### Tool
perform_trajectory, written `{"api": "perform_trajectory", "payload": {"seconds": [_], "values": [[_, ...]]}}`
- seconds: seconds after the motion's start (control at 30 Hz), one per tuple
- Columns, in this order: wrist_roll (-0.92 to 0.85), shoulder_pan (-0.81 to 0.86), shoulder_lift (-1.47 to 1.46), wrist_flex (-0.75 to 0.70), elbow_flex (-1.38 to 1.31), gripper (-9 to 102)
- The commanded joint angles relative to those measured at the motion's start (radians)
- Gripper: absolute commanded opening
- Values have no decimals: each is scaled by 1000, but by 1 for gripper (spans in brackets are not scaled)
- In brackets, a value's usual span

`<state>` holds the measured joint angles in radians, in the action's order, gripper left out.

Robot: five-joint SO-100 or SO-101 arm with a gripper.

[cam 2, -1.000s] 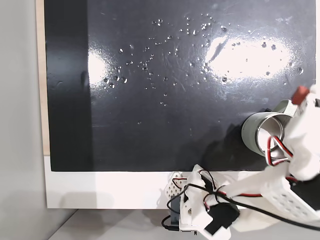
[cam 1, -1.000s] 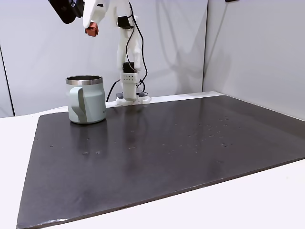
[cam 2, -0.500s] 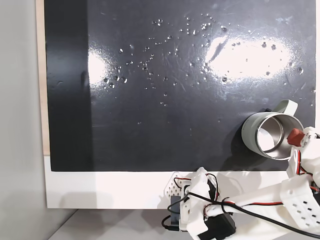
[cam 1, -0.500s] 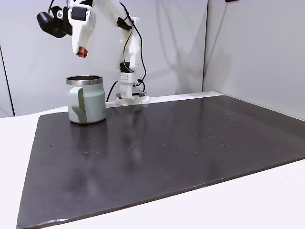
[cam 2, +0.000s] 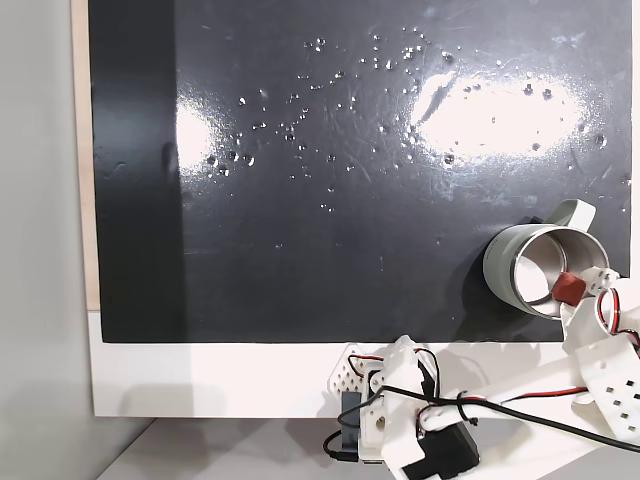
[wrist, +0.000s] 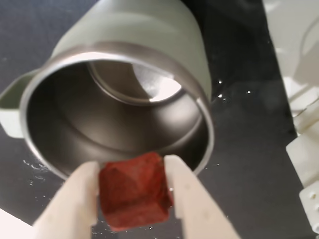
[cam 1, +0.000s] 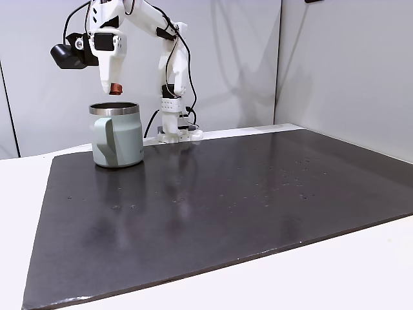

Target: Grasp a cube and put it in the cup.

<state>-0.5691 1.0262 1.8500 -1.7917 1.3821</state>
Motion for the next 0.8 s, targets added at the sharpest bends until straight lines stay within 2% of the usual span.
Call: {"api": "perform_trajectory", "payload": {"seconds": [0.0, 0.13, 0.23, 0.77], "values": [[-11, 11, 21, -9, 12, 6], [-11, 15, 54, -9, 49, 21], [-11, 15, 77, -9, 71, 27], [-18, 20, 89, -12, 101, 27]]}}
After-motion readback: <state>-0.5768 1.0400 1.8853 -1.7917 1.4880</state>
